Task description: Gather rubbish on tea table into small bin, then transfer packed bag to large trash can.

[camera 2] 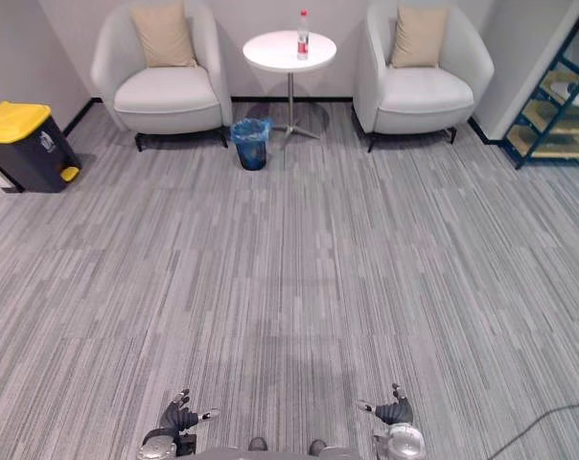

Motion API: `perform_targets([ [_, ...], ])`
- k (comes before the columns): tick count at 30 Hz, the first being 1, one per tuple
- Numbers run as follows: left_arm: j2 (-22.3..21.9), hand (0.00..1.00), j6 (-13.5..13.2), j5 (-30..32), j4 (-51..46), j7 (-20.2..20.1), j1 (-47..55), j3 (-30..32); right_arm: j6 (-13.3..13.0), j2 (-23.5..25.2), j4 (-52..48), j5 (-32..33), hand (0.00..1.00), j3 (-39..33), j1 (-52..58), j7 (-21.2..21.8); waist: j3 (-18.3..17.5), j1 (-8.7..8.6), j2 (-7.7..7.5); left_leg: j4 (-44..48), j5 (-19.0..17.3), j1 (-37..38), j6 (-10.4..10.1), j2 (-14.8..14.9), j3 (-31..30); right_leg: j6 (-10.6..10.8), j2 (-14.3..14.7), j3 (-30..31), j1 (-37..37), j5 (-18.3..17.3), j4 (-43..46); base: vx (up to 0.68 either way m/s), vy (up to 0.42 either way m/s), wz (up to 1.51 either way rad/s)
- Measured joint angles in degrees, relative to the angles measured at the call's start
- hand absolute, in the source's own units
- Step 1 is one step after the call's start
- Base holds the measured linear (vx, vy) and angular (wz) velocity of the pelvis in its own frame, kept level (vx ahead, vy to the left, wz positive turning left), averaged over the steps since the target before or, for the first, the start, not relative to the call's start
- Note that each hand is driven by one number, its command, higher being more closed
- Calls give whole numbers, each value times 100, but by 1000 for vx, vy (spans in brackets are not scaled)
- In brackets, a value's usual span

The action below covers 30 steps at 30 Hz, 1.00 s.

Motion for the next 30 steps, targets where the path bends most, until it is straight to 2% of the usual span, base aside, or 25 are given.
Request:
perform_targets([
  [1, 8, 0, -5, 0, -77, 1, 19, -3, 10, -44, 0, -1, 0, 0, 23, -3, 12, 2, -5, 198, -195, -46, 37, -50, 51, 156, -126, 2, -165, -262, 481, 3, 60, -11],
  [3, 23, 0, -24, -4, -83, 3, 32, -6, 17, -137, -1, 0, 0, -2, 23, -3, 32, 1, 27, 393, -413, -49, 123, -118, 86, 370, -306, -86, -449, -429, 1228, 57, 100, -11],
  [5, 118, 0, -27, -10, -96, 2, 28, -58, 19, -171, -16, 2, 0, -10, 24, -7, 86, -11, 52, 506, -495, -17, 201, -181, 87, 369, -489, -188, -820, -421, 2137, 105, 101, 4],
  [6, 241, 0, -27, -16, -211, 6, 6, -66, 39, -144, -50, 4, 0, -4, 21, -5, 170, -1, -46, 556, -556, 66, 280, -252, 75, 365, -645, -201, -1045, -407, 2763, 166, 52, 10],
  [7, 345, 0, -23, -24, -313, 9, 4, -67, 82, -127, -114, 4, 0, 1, 19, -5, 265, -2, -80, 575, -614, 223, 313, -280, 10, 331, -732, -219, -1305, -372, 3341, 256, 31, 16],
  [8, 389, 0, -23, -65, -376, 14, 3, -79, 104, -130, -156, 6, 0, 0, 15, -5, 302, -18, -20, 580, -648, 268, 324, -265, -68, 352, -727, -256, -1433, -485, 3488, 311, -7, 28],
  [9, 393, 0, -24, -127, -461, 19, -11, -110, 113, -152, -228, 6, 0, 1, -5, -7, 317, -60, -27, 566, -679, 321, 322, -221, -140, 320, -715, -331, -1511, -570, 3431, 349, -27, 35],
  [11, 404, 0, -28, -133, -565, 23, -37, -108, 123, -235, -234, 6, 0, 10, -179, -7, 412, -150, 101, 417, -681, 507, 304, -89, -233, 281, -660, -524, -1666, -653, 3036, 306, -44, 25],
  [13, 311, 0, -33, -172, -573, 24, -154, -112, 123, -400, -295, 6, 0, 54, -394, -8, 491, -200, 232, 165, -690, 756, 119, 168, -232, 183, -504, -763, -2002, -539, 2198, 325, -75, 6],
  [15, 312, 0, -40, -176, -573, 24, -223, -119, 123, -408, -464, 5, 0, 65, -412, -12, 496, -231, 220, 27, -727, 893, -96, 255, -234, 79, -392, -772, -2130, -94, 1451, 351, -124, 13],
  [16, 349, 0, -67, -177, -571, 19, -228, -129, 125, -400, -573, 5, 0, 125, -366, -17, 489, -267, 95, -38, -809, 1070, -285, 238, -255, -178, -424, -727, -2119, 636, 1059, 557, -260, 18],
  [17, 287, 0, -83, -178, -569, 22, -234, -123, 129, -442, -642, 5, 0, 146, -317, -18, 502, -290, 147, 8, -888, 1192, -419, 396, -259, -536, -387, -810, -2132, 759, 1358, 477, -257, 14],
  [18, 273, 0, -106, -177, -577, 14, -236, -130, 129, -430, -690, 6, 0, 146, -326, -20, 481, -297, 181, 136, -877, 1143, -475, 478, -249, -581, -325, -839, -2133, 607, 1405, 553, -333, 3],
  [19, 243, 0, -114, -180, -597, 15, -287, -129, 127, -401, -842, 5, 0, 155, -327, -20, 478, -306, 198, 672, -838, 905, -574, 614, -249, -666, -241, -891, -2089, 423, 1414, 436, -313, 3],
  [20, 196, 0, -124, -193, -681, 12, -288, -129, 100, -393, -941, 5, 0, 176, -323, -21, 486, -318, 220, 1671, -720, 460, -769, 807, -250, -736, -137, -962, -1908, 317, 1254, 448, -312, 9],
  [21, 168, 0, -129, -210, -709, 9, -283, -130, 92, -393, -958, 6, 0, 186, -304, -21, 493, -329, 238, 2288, -581, 218, -939, 922, -255, -761, -64, -989, -1741, 292, 1113, 461, -290, 11],
  [22, 132, 0, -128, -241, -759, 4, -242, -132, 92, -395, -992, 8, 0, 235, -239, -30, 508, -309, 259, 3555, -425, -224, -977, 1236, -243, -838, 78, -1061, -1289, 249, 831, 465, -234, 12],
  [23, 106, 0, -126, -243, -771, -2, -212, -132, 43, -388, -1132, 28, 0, 278, -102, -48, 540, -291, 238, 4708, -431, -540, -963, 1533, -118, -900, 201, -1094, -631, 211, 466, 453, -214, 9],
  [24, 100, 0, -126, -243, -776, -2, -202, -132, 23, -390, -1145, 31, 0, 277, -85, -53, 543, -288, 235, 4857, -432, -590, -959, 1586, -75, -902, 219, -1094, -488, 210, 391, 431, -173, 4],
  [25, 79, 0, -126, -243, -829, -1, -171, -132, -32, -391, -1214, 84, 0, 269, -60, -115, 581, -275, 180, 5208, -499, -804, -839, 1687, 106, -913, 228, -1060, -64, 194, 74, 312, -127, -3],
  [27, 38, 0, -126, -244, -958, 0, -152, -132, -54, -420, -1344, 156, 0, 244, -65, -148, 602, -235, 169, 5205, -570, -1302, -719, 1660, 237, -911, 227, -991, 301, 193, -298, 378, -99, -13],
  [29, 39, 0, -126, -244, -996, 0, -160, -132, -44, -416, -1331, 197, 0, 195, -71, -149, 640, -168, 205, 4682, -614, -1729, -645, 1528, 314, -892, 204, -945, 596, 183, -546, 269, -10, -13],
  [30, 35, 0, -123, -244, -999, 3, -191, -127, -29, -376, -1319, 207, 0, 139, -27, -145, 675, -112, 175, 4012, -636, -1884, -612, 1321, 370, -833, 128, -926, 790, 163, -661, 337, 72, -8],
])
